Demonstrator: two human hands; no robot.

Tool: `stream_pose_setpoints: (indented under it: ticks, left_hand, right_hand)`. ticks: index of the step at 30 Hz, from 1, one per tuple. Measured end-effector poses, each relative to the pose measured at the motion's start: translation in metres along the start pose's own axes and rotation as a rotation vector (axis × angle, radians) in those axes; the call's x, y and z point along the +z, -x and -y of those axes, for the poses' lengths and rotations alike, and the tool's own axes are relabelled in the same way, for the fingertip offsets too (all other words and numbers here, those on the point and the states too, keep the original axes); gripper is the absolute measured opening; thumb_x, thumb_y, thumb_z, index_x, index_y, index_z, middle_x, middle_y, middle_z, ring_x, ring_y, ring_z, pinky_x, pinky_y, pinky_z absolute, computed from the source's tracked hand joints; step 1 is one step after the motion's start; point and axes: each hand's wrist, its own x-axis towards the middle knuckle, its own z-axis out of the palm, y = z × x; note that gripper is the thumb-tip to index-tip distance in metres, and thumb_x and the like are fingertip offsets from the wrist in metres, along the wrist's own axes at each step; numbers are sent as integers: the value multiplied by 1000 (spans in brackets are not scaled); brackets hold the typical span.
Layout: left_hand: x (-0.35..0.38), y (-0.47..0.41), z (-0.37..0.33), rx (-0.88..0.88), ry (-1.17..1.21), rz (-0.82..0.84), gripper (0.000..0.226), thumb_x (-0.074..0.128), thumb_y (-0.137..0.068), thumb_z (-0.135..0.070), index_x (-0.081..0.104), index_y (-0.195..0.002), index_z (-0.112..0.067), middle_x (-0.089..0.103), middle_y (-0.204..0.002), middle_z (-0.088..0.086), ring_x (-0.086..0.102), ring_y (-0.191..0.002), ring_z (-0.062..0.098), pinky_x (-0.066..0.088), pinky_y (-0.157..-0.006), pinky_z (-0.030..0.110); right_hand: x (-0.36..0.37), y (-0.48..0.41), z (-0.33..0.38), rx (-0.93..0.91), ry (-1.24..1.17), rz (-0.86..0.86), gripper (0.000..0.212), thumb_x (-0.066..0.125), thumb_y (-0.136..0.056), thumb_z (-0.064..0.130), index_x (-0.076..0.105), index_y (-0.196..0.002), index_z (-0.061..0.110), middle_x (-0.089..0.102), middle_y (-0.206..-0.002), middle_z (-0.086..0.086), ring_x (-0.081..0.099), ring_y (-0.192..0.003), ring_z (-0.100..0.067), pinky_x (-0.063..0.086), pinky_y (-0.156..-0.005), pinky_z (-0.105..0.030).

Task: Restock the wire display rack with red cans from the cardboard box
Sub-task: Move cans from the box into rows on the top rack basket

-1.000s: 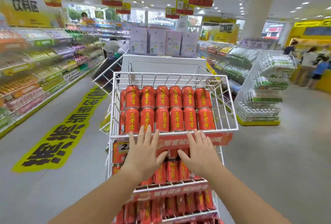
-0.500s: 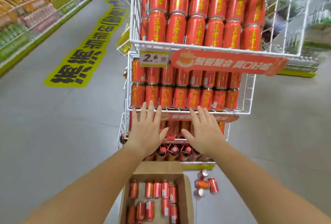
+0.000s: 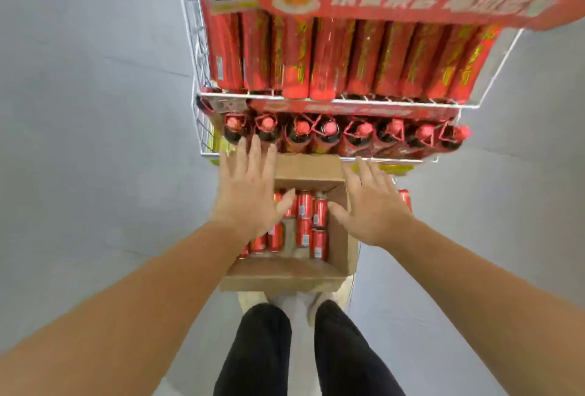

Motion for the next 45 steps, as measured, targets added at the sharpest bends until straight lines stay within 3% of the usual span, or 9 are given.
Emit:
stream_pose_setpoints:
  ticks: [4, 10, 19, 28, 33, 37, 40, 42, 45]
  left_hand:
    - [86, -14, -9, -2, -25, 76, 91, 21, -90, -69, 28, -158, -9, 24, -164, 24, 18, -152, 42, 23, -116, 66]
    - [218, -26, -11, 8, -54, 212, 88, 11, -95, -71, 0, -163, -16, 3, -170, 17, 0, -156, 37, 10, -124, 60]
    - [382, -75, -2, 20, -82, 372, 90, 6, -93, -73, -9, -161, -16, -4, -170, 15, -6, -156, 37, 12, -123, 60]
    - [470, -139, 1, -101, 64, 509, 88, 19, -96, -72, -8, -161, -18, 8, -169, 14, 0, -156, 35, 11, -125, 57]
    - [494, -170, -8, -287, 399, 475, 95, 50, -94, -64, -1, -161, -19, 39, -153, 15, 39, -140, 34, 39, -112, 50]
    - [514, -185, -11, -464, 743, 377, 88, 75, -86, -35, 21, -150, -11, 49, -135, 15, 56, -122, 36, 47, -104, 50]
    - [523, -196, -9, -567, 786, 405, 70, 83, -75, -35, 46, -129, -9, 56, -124, 12, 62, -108, 31, 53, -95, 44]
    - [518, -199, -5, -580, 757, 464, 58, 84, -71, -38, 60, -115, -10, 64, -113, 9, 66, -95, 24, 55, -76, 33]
    - [503, -188, 5, -569, 729, 448, 54, 86, -69, -35, 62, -111, -11, 64, -110, 9, 65, -90, 23, 48, -66, 28]
  right_hand:
    - [83, -31, -8, -19, -34, 92, 82, 32, -96, 63, 8, -159, 16, 4, -167, -15, -1, -154, -33, 6, -125, -49]
    - [211, -76, -2, -20, -139, 196, 83, 28, -94, 67, 1, -159, 23, 2, -168, -6, 3, -154, -28, 9, -125, -47]
    - [368, -147, -5, 32, -247, 353, 83, 32, -97, 66, -2, -159, 23, -1, -168, -4, 0, -154, -25, 12, -124, -43]
    - [458, -194, 6, 281, -454, 413, 86, 45, -94, 63, 10, -157, 16, 29, -155, -6, 27, -143, -26, 30, -116, -41]
    - [485, -220, 16, 520, -608, 310, 68, 61, -89, 56, 37, -135, 12, 50, -138, -10, 45, -130, -30, 39, -107, -41]
    - [491, -240, 23, 573, -601, 323, 57, 69, -84, 51, 45, -119, 12, 61, -126, -12, 56, -121, -32, 45, -98, -39]
    - [493, -246, 25, 593, -677, 337, 56, 77, -77, 51, 48, -111, 16, 65, -116, -8, 63, -110, -30, 49, -89, -35]
    - [492, -245, 21, 585, -744, 339, 55, 80, -75, 47, 52, -112, 18, 66, -114, -6, 63, -107, -29, 48, -86, -32]
    - [478, -232, 12, 579, -903, 358, 50, 82, -76, 40, 51, -113, 25, 61, -109, 2, 60, -105, -20, 48, -89, -33]
